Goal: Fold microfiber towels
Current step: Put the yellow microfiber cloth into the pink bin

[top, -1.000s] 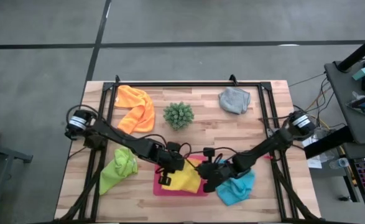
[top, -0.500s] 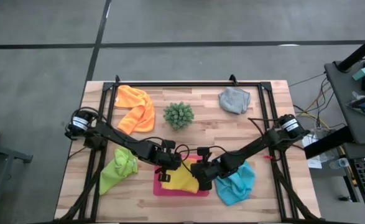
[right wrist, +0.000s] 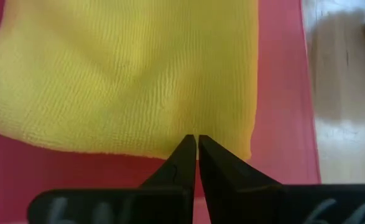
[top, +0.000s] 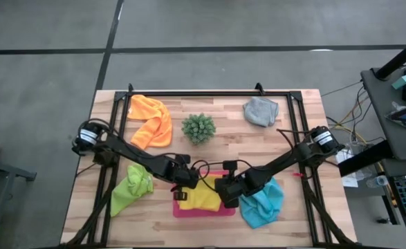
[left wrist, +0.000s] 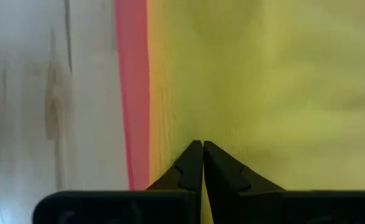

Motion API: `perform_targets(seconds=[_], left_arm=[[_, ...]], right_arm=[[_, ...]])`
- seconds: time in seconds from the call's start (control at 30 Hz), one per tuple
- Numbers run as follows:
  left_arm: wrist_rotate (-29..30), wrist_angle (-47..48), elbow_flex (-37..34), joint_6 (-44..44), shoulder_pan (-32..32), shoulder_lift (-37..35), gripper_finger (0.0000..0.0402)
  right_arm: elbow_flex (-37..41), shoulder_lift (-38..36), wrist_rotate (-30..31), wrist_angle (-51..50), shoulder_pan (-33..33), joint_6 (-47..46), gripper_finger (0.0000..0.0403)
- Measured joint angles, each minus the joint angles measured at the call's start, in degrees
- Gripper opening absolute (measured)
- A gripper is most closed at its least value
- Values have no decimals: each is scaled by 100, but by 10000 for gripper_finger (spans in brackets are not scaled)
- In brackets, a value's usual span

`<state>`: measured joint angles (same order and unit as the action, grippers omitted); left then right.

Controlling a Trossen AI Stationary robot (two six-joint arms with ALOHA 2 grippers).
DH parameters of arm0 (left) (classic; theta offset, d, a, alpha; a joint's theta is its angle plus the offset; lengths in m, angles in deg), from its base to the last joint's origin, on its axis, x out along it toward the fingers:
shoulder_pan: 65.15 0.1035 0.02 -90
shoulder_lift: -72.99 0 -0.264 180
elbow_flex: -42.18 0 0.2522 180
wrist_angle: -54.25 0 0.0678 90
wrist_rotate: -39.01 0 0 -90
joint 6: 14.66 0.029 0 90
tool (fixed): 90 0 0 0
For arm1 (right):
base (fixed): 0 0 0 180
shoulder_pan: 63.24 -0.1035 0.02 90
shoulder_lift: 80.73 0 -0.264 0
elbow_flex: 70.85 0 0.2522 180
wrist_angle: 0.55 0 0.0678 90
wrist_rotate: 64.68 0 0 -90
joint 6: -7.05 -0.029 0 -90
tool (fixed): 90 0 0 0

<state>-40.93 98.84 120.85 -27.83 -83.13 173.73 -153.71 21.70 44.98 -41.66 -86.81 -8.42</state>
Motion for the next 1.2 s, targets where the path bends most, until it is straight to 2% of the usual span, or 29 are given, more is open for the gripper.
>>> perform_targets(seconds=[0.3, 0.43, 0.63, 0.8, 0.93, 1.2], left_arm=[[-174, -13, 96, 18, -46, -428, 0], [-526, -121, 107, -5, -219, -536, 0], [-807, -656, 104, -44, -622, -209, 0], [-822, -645, 95, -195, -693, 123, 0], [-824, -736, 85, -254, -673, 296, 0], [-826, -827, 1, -295, -629, 371, 0]], right_arm=[[-361, -3, 65, 11, -2, 86, 13], [-492, 2, -339, 411, -2, 168, 13], [-437, 5, -1095, 1136, -11, 243, 13], [-378, 39, -1114, 1322, -17, 45, 13], [-375, 349, -1135, 1443, -17, 2, 13], [-631, 612, -1155, 151, -15, -59, 13]])
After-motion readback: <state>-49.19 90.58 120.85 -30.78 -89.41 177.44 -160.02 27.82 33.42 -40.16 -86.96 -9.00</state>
